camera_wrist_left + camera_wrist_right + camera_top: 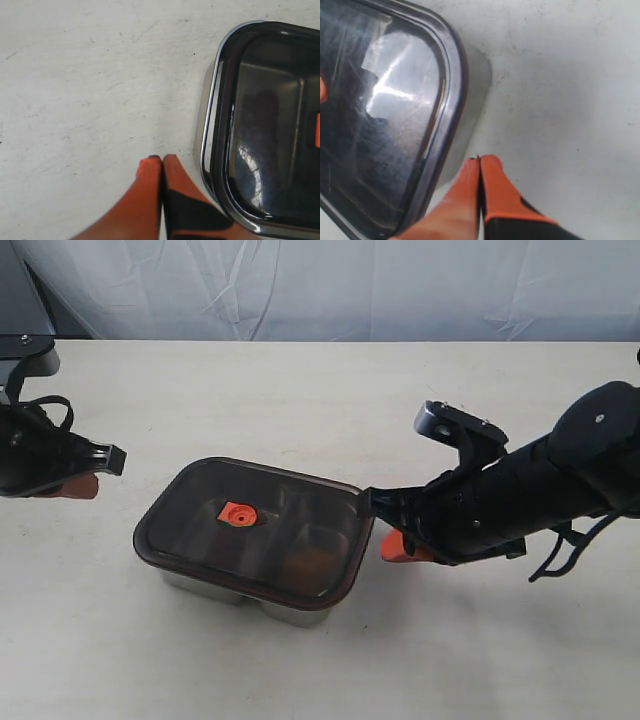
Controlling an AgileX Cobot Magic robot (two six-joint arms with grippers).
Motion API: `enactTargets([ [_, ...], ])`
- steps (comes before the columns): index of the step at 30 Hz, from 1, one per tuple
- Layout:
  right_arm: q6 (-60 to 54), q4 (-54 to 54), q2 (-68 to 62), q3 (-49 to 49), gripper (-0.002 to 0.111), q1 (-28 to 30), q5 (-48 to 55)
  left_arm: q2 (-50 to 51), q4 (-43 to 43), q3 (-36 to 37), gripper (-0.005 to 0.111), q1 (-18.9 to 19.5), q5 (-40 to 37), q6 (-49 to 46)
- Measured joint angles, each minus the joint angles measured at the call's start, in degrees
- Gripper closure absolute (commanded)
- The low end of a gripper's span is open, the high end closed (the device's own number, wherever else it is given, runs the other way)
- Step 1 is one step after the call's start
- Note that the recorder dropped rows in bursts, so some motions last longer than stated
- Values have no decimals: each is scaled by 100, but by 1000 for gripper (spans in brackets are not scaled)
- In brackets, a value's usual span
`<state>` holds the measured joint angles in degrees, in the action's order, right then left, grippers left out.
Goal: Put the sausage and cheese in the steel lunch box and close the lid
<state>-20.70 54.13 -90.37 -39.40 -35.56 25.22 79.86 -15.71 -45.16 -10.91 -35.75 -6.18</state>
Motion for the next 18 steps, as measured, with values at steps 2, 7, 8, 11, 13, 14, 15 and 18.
enactTargets([
  [2, 0, 116, 0, 0, 108, 0, 0, 0, 0, 0, 106, 0, 0, 0],
  [7, -16, 391, 0, 0, 108, 0, -147, 0, 0, 0, 106, 0, 11, 5],
  [8, -16, 420, 0, 0, 108, 0, -147, 0, 0, 0, 106, 0, 11, 5],
  [11, -8, 598, 0, 0, 108, -58, -413, 0, 0, 0, 106, 0, 11, 5],
  [13, -8, 636, 0, 0, 108, -251, -680, 0, 0, 0, 106, 0, 11, 5],
  [14, -8, 636, 0, 0, 108, -343, -757, 0, 0, 0, 106, 0, 11, 5],
  [15, -8, 636, 0, 0, 108, -389, -803, 0, 0, 0, 106, 0, 11, 5],
  [18, -8, 647, 0, 0, 108, -439, -887, 0, 0, 0, 106, 0, 11, 5],
])
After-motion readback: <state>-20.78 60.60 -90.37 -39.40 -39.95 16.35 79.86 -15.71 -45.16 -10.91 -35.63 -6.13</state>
